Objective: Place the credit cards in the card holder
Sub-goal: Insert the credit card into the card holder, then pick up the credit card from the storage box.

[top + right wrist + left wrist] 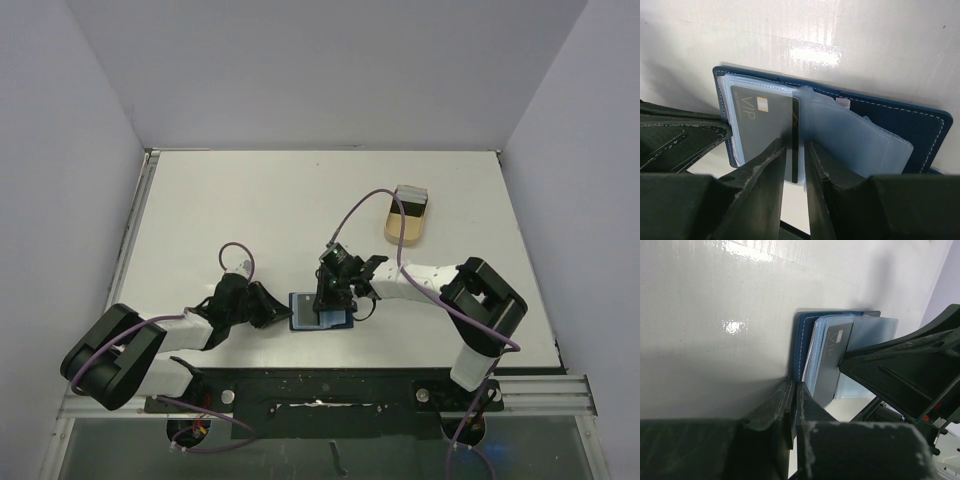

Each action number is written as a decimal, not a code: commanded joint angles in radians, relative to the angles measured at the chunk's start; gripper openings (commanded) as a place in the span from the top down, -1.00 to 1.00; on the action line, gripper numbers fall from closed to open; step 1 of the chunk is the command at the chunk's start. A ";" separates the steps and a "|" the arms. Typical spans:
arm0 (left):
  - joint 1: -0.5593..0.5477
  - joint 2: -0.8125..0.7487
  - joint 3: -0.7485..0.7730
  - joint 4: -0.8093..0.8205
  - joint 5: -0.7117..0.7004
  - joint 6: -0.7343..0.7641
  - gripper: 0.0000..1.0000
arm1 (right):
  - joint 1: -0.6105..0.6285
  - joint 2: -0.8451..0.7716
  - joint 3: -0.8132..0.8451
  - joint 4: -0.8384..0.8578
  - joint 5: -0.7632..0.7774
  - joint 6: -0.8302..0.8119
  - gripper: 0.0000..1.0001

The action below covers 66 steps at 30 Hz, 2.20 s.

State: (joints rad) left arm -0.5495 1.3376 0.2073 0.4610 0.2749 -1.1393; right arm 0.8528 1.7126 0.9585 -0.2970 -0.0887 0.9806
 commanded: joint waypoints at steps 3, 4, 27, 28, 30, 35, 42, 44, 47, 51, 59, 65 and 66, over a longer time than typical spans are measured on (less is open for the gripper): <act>-0.006 0.016 0.023 0.031 -0.017 0.037 1.00 | 0.008 -0.046 -0.039 -0.036 0.082 -0.006 0.49; -0.006 0.016 0.024 0.029 -0.018 0.039 1.00 | 0.006 -0.051 -0.038 -0.041 0.091 -0.009 0.48; -0.006 -0.051 0.094 -0.078 0.006 0.129 1.00 | -0.107 -0.119 0.228 -0.162 0.097 -0.431 0.12; -0.006 -0.053 0.098 -0.083 0.009 0.137 1.00 | -0.125 -0.125 0.245 -0.164 0.118 -0.480 0.10; -0.005 -0.056 0.107 -0.091 0.019 0.154 1.00 | -0.179 -0.132 0.271 -0.161 0.126 -0.574 0.08; -0.006 -0.059 0.141 -0.139 0.045 0.195 1.00 | -0.329 -0.114 0.334 -0.155 0.142 -0.790 0.05; -0.005 -0.049 0.159 -0.166 0.062 0.222 1.00 | -0.423 -0.006 0.408 -0.165 0.362 -1.130 0.07; -0.005 -0.045 0.157 -0.163 0.068 0.221 1.00 | -0.473 0.030 0.430 -0.168 0.321 -1.181 0.06; -0.006 -0.039 0.153 -0.151 0.080 0.217 1.00 | -0.510 0.077 0.436 -0.138 0.310 -1.299 0.04; -0.005 -0.040 0.144 -0.140 0.086 0.207 1.00 | -0.544 0.120 0.422 -0.064 0.319 -1.426 0.01; -0.005 -0.047 0.138 -0.128 0.087 0.201 1.00 | -0.586 0.168 0.485 -0.066 0.339 -1.557 -0.03; -0.006 -0.037 0.133 -0.113 0.094 0.197 1.00 | -0.614 0.192 0.490 -0.008 0.332 -1.629 -0.04; -0.006 -0.037 0.130 -0.108 0.095 0.193 1.00 | -0.614 0.197 0.487 0.003 0.333 -1.643 -0.05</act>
State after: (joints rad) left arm -0.5545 1.3018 0.3264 0.2893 0.3466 -0.9421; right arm 0.2520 1.9053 1.4052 -0.3744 0.2249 -0.5766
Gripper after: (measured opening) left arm 0.018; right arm 0.518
